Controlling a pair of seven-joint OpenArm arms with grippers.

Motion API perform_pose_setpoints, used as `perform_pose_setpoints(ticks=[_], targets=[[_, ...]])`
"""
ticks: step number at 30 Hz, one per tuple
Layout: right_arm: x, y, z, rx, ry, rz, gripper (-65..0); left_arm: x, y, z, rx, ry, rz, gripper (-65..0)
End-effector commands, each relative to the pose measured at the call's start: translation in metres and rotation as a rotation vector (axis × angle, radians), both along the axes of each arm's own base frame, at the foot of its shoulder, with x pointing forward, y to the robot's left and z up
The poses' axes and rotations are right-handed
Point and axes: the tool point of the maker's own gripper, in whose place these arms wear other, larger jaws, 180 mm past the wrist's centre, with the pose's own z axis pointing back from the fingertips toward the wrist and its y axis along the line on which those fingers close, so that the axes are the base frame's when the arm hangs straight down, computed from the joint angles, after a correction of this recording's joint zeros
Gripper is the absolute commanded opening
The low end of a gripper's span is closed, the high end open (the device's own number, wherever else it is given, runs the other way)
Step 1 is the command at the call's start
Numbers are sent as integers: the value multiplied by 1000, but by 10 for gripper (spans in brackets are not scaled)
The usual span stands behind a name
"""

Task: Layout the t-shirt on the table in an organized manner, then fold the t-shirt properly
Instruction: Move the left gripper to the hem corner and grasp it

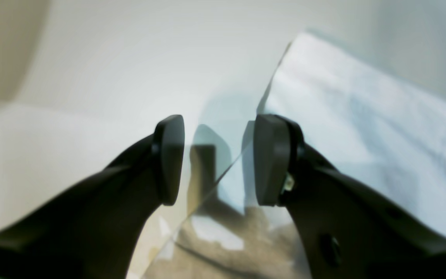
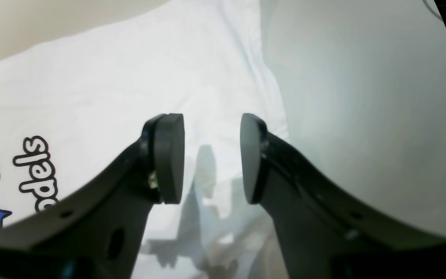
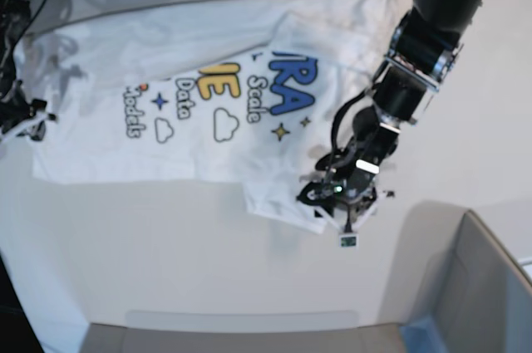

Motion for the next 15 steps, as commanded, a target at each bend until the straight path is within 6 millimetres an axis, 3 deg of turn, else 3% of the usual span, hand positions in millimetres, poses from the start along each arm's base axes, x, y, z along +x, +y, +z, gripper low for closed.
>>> perform_pose_setpoints(ticks=[1, 7, 15], targets=[[8, -8, 19, -30, -53, 2, -408, 21, 6, 30, 9, -87, 18, -351], [8, -8, 19, -30, -54, 0, -408, 32, -21, 72, -49, -193, -41, -351], [8, -8, 19, -29, -54, -1, -408, 27, -44, 64, -78, -147, -160, -351]])
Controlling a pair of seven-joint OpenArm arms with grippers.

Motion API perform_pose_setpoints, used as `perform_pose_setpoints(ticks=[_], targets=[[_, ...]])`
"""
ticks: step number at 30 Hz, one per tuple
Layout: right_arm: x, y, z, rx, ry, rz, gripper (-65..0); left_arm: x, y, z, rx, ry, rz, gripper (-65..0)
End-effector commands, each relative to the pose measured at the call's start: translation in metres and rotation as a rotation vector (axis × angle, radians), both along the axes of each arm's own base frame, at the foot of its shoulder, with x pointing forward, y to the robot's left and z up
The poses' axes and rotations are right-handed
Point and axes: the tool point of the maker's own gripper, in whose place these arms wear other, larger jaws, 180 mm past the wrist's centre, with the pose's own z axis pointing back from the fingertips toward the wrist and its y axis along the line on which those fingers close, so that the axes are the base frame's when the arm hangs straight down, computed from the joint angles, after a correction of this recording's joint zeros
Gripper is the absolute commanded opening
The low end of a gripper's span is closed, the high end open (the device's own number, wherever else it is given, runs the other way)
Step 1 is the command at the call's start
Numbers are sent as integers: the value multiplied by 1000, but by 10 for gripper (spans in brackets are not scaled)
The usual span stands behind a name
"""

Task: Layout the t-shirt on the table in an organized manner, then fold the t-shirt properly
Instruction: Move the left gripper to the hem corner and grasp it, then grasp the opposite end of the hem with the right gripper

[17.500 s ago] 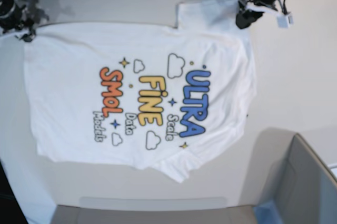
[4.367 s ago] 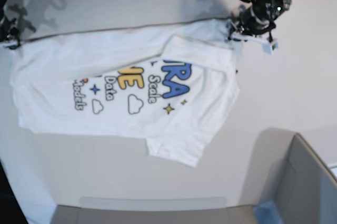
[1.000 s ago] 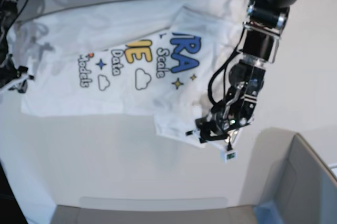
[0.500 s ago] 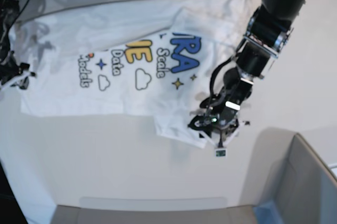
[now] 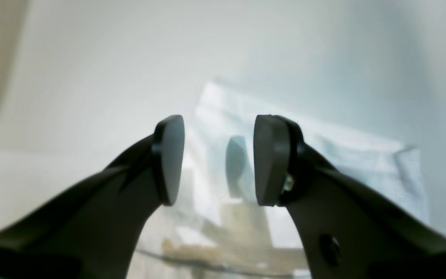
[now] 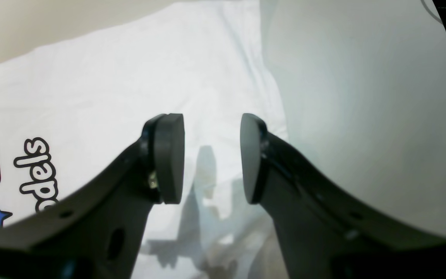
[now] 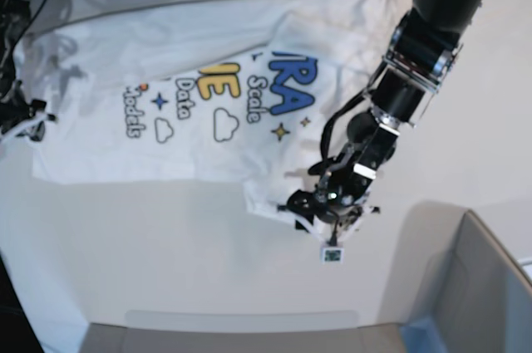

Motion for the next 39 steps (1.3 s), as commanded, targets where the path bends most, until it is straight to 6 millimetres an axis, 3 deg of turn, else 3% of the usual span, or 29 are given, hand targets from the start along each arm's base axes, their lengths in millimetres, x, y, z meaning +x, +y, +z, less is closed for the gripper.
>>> perform_pose_setpoints(ticks=[1, 4, 7, 12, 18, 22, 24, 29, 35, 39], targets=[[8, -8, 18, -29, -52, 1, -408, 19, 4, 26, 7, -76, 4, -351], [8, -8, 18, -29, -52, 1, -408, 16, 20, 6, 37, -23, 41, -351], [7, -5, 15, -19, -50, -1, -408, 13, 17, -9, 44, 2, 49, -351], [7, -7, 6, 6, -36, -19, -408, 9, 27, -25, 68, 22, 69, -351], [9, -17, -2, 26, -21, -49, -408, 10, 16, -19, 52, 2, 37, -389], [16, -36, 16, 21, -86, -99, -408, 3, -1, -28, 27, 26, -78, -458], [22, -54, 25, 23, -105, -142, -408, -6, -7, -40, 16, 51, -117, -484], [35, -89, 27, -8, -122, -211, -408, -16, -7, -52, 13, 74, -131, -514], [61, -104, 6, 22, -67, -222, -408, -17, -6, -53, 15, 78, -129, -527], [81, -97, -5, 41, -55, -206, -408, -17, -5, -53, 14, 77, -128, -527]])
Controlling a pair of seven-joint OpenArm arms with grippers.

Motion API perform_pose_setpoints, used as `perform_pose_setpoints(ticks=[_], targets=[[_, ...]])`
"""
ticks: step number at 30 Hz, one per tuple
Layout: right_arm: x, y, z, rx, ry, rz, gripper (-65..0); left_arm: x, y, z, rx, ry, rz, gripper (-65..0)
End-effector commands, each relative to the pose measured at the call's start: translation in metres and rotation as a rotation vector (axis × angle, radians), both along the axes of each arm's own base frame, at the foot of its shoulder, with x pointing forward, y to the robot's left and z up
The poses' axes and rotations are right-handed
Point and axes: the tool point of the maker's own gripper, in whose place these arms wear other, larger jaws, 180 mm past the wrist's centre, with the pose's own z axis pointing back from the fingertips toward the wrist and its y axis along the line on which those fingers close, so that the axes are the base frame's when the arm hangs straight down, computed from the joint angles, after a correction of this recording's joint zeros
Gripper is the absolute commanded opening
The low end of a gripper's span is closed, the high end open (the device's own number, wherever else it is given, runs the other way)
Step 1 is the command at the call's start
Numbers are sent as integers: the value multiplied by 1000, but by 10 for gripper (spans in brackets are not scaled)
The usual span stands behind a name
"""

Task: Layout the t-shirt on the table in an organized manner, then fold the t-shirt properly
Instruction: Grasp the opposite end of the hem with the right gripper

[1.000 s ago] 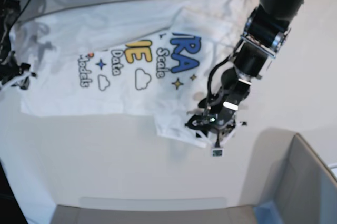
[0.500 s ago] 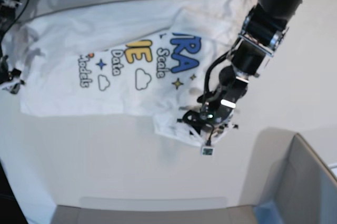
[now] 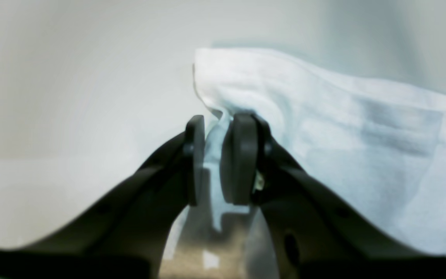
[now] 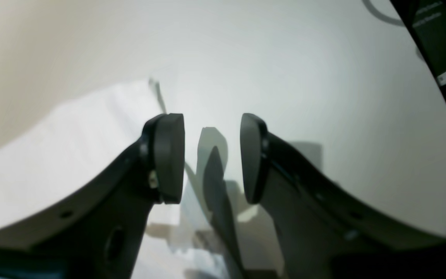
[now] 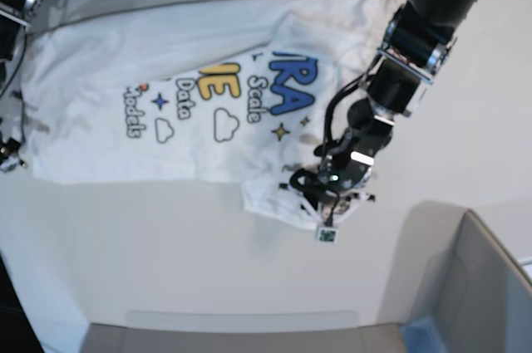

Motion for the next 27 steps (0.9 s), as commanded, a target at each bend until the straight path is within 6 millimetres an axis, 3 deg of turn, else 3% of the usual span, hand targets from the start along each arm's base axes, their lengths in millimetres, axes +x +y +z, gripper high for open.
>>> perform_pose_setpoints(ticks=[1, 4, 12, 15, 18, 21, 22, 27], targets=[[13, -6, 19, -32, -44, 13, -408, -2, 0, -1, -4, 36, 1, -526], [23, 3, 7, -33, -19, 40, -408, -2, -2, -1, -6, 35, 0, -525], [24, 25, -29, -18, 32, 76, -408, -2, 0, -1, -3, 35, 2, -525], [23, 42, -45, -11, 69, 115, -414, -2, 0, -1, -3, 35, 2, -528], [19, 56, -58, -34, 116, 174, -487, -5, 0, -4, -2, 56, 1, -548], [18, 59, -61, -40, 126, 185, -615, -9, -1, -7, 0, 82, 2, -650], [18, 59, -61, -40, 126, 185, -650, -8, -1, -7, -1, 81, 1, -650], [17, 55, -59, -47, 129, 181, -650, -9, -2, -7, 0, 82, -6, -650]])
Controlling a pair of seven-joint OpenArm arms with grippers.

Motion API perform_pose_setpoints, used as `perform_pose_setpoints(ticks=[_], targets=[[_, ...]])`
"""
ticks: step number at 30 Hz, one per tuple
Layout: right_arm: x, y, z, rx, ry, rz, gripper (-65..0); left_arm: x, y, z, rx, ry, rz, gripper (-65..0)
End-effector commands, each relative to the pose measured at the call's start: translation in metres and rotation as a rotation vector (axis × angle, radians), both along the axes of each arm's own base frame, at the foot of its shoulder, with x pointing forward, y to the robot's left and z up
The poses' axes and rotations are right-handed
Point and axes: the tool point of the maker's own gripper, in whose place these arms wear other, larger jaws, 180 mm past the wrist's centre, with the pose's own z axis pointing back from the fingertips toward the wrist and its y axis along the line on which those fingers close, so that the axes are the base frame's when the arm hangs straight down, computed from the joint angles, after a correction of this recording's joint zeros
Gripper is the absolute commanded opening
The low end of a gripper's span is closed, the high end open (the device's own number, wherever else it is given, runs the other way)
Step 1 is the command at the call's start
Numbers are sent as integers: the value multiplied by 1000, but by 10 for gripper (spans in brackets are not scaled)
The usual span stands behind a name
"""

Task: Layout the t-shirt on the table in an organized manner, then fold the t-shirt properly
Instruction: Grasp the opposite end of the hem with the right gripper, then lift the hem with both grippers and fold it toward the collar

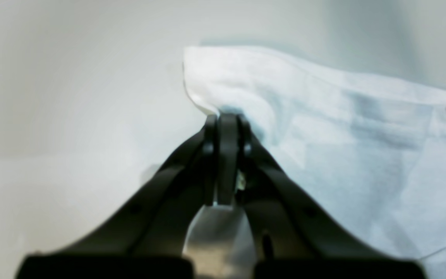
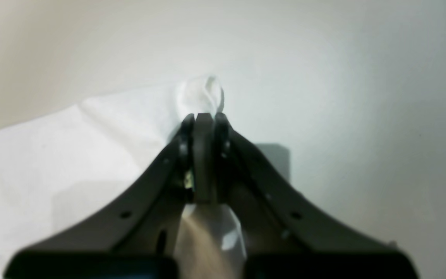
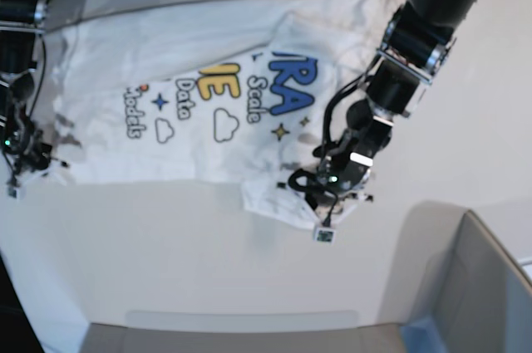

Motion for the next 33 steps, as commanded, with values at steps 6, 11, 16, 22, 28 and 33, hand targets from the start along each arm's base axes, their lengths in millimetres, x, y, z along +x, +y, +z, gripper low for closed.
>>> perform_pose_setpoints(ticks=[6, 11, 16, 22, 28, 33], targets=[[-11, -8, 12, -17, -1, -11, -650, 7, -21, 36, -48, -61, -53, -650], [-15, -14, 36, -30, -89, -41, -650, 7, -15, 78, -150, -123, -16, -650], [-25, -12, 35, -43, -89, -29, -650, 6, 0, 96, -204, -116, 35, -650], [-26, -6, 45, -53, -122, -8, -650, -2, -4, 98, -209, -105, 19, -650], [-25, -3, 44, -48, -125, -6, -650, -8, -9, 123, -217, -141, -22, -650], [-34, -8, 60, -46, -140, -24, -650, -27, -10, 133, -245, -142, -35, -650]])
